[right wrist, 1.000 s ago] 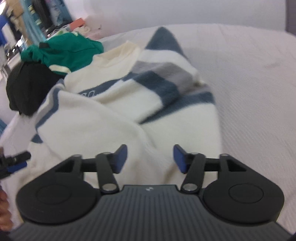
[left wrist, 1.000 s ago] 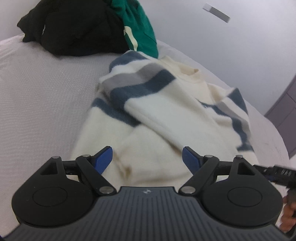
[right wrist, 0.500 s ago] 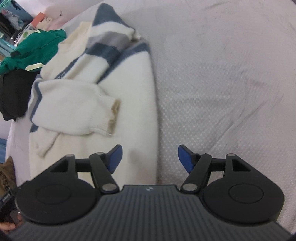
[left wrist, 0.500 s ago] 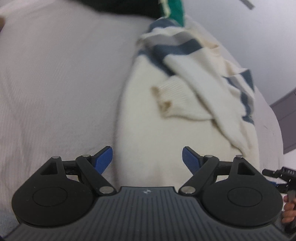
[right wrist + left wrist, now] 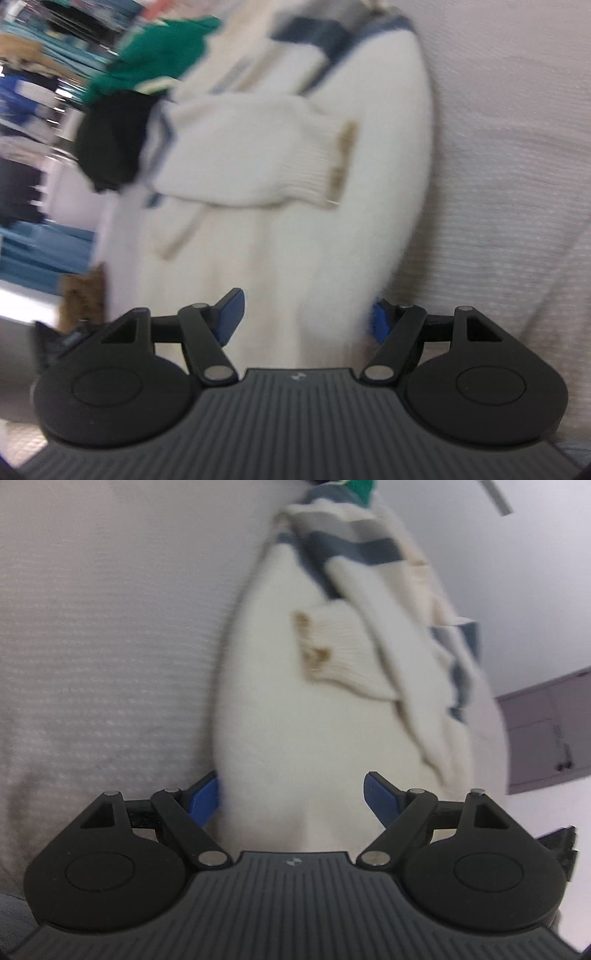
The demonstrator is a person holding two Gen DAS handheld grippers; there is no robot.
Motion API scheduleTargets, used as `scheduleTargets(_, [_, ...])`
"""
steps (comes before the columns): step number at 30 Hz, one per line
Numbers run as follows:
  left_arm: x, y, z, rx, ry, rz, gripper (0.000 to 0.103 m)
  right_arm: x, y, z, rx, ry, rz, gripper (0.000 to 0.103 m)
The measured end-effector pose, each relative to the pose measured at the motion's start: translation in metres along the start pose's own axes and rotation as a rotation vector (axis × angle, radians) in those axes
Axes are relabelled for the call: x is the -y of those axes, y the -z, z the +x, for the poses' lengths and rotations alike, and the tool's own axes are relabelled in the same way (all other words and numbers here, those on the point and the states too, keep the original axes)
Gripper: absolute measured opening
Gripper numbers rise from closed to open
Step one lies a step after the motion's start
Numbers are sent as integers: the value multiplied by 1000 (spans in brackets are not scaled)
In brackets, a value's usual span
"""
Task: Fold large clothes
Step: 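Grasp the sweater hem with both tools, then lift the hem with both tools and fold it over toward the collar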
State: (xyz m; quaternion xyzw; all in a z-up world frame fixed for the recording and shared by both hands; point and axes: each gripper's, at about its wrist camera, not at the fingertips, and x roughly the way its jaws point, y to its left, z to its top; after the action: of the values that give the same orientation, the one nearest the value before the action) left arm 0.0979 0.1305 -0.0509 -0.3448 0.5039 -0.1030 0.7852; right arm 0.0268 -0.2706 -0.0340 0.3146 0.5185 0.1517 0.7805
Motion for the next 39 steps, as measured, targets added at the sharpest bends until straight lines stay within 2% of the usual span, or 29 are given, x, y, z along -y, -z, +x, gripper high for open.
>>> scheduleTargets(3, [5,4,-1,-14,2,31,84,-11,2,-3,19,-57,-38,71])
scheduleTargets(4, [7,5,2,-30,-11,36,84,-14,3,-1,7,-50,-49,71])
scheduleTargets(6, [11,8,11,-70,-61,46,84,-15,4,9,-31,8,-58,71])
scheduleTargets(8, [13,12,19,-113,-107,63,76,-16,6,20,-75,90,-52,70])
scheduleTargets(12, [25,20,26,-146,-175,139,69,-13,6,34,-130,192,-39,69])
scheduleTargets(13, [27,21,28,-149,-192,151,63,-15,6,39,-142,212,-53,67])
scheduleTargets(14, [29,21,30,-149,-211,162,55,-16,8,42,-152,227,-69,60])
scheduleTargets(15, [30,22,32,-145,-221,166,50,-18,9,45,-161,236,-84,51])
scheduleTargets(16, [31,22,31,-139,-221,165,38,-18,12,47,-165,243,-102,46])
scheduleTargets(17, [32,22,29,-134,-211,163,27,-21,13,47,-160,246,-117,34])
scheduleTargets(18, [32,21,27,-124,-201,159,22,-22,14,46,-149,242,-126,27])
scheduleTargets(19, [33,22,24,-108,-189,156,17,-24,15,43,-136,234,-131,25])
scheduleTargets(21, [28,21,6,-68,-143,146,15,-24,15,29,-98,210,-135,20])
scheduleTargets(25, [24,19,-34,27,-45,126,13,-26,11,3,-30,126,-123,17])
scheduleTargets(29, [20,18,-71,87,58,84,12,-30,10,-32,46,40,-114,16])
scheduleTargets(34, [25,23,-107,168,171,37,11,-41,9,-62,117,-36,-100,16])
scheduleTargets(36, [39,20,-108,205,213,24,11,-48,10,-71,138,-67,-114,16])
scheduleTargets(39, [37,31,-129,234,284,-21,10,-53,12,-87,168,-110,-107,16])
